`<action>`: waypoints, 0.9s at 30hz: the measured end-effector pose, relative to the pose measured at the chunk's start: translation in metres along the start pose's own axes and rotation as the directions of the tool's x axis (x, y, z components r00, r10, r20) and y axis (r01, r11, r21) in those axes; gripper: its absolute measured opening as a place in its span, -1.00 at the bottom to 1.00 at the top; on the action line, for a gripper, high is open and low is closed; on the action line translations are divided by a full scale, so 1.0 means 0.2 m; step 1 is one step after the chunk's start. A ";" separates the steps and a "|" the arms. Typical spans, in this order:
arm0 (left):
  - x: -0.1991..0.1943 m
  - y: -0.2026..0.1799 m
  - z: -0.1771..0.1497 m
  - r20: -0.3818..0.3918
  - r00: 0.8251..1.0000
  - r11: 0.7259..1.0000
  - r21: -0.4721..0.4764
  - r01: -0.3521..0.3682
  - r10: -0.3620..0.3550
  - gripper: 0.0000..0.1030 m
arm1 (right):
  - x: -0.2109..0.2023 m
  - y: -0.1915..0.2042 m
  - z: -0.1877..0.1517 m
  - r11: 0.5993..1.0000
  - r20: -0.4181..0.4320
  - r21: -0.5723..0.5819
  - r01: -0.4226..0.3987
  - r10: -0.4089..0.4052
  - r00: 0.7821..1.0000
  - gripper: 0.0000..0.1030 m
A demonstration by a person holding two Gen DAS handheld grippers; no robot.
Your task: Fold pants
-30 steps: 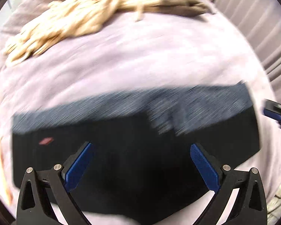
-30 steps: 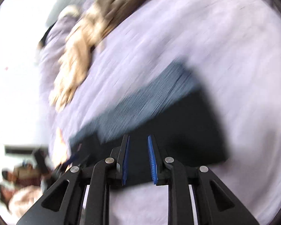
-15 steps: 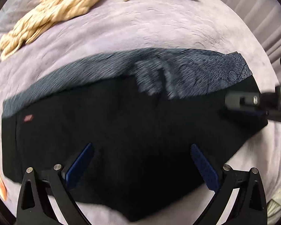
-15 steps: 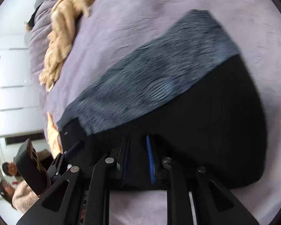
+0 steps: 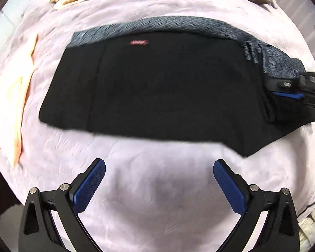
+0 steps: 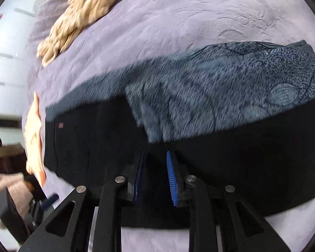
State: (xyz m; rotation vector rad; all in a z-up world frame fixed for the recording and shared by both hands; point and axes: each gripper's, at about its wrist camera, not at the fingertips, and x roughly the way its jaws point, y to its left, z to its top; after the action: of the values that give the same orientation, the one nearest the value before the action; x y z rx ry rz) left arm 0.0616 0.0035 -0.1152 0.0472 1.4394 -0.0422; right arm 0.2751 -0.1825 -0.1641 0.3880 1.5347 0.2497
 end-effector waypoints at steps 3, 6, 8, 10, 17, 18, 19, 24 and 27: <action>-0.01 0.07 -0.05 0.004 1.000 1.000 -0.025 0.006 -0.006 1.00 | -0.10 0.03 -0.06 1.000 -0.004 -0.001 -0.012 0.012 1.000 -0.51; -0.03 0.13 -0.08 0.006 1.000 0.999 -0.043 0.022 -0.022 1.00 | -0.20 0.02 -0.17 1.000 -0.008 0.015 -0.026 0.026 1.000 -0.46; -0.04 0.15 -0.10 0.013 0.999 0.998 -0.045 0.031 -0.031 1.00 | -0.21 0.04 -0.24 1.000 -0.018 0.028 -0.014 0.014 1.000 -0.35; -0.05 0.17 -0.13 0.016 0.999 0.998 -0.051 0.048 -0.047 1.00 | -0.21 0.07 -0.32 0.999 -0.038 0.036 0.005 -0.004 0.999 -0.34; -0.07 0.18 -0.20 0.029 0.996 0.993 -0.068 0.091 -0.089 1.00 | -0.13 0.21 -0.51 0.998 -0.132 0.026 0.060 -0.056 0.990 -0.33; -0.08 0.20 -0.21 0.033 0.995 0.993 -0.072 0.096 -0.094 1.00 | -0.12 0.22 -0.52 0.998 -0.143 0.020 0.064 -0.061 0.988 -0.32; -0.10 0.25 -0.22 0.034 0.995 0.992 -0.075 0.097 -0.095 1.00 | -0.10 0.25 -0.52 0.997 -0.152 0.012 0.070 -0.068 0.986 -0.29; -0.08 0.39 -0.23 0.029 0.994 0.990 -0.092 0.109 -0.106 1.00 | -0.05 0.38 -0.52 0.994 -0.150 -0.048 0.101 -0.107 0.983 0.13; -0.09 0.47 -0.25 0.011 0.993 0.987 -0.115 0.115 -0.114 1.00 | -0.05 0.43 -0.51 0.992 -0.149 -0.076 0.103 -0.114 0.982 0.22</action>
State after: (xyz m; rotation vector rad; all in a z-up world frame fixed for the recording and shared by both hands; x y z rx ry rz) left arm 0.0153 0.0997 -0.1040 -0.1306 1.4366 -0.0536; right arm 0.1802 -0.0981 -0.1201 0.2341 1.6881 0.2504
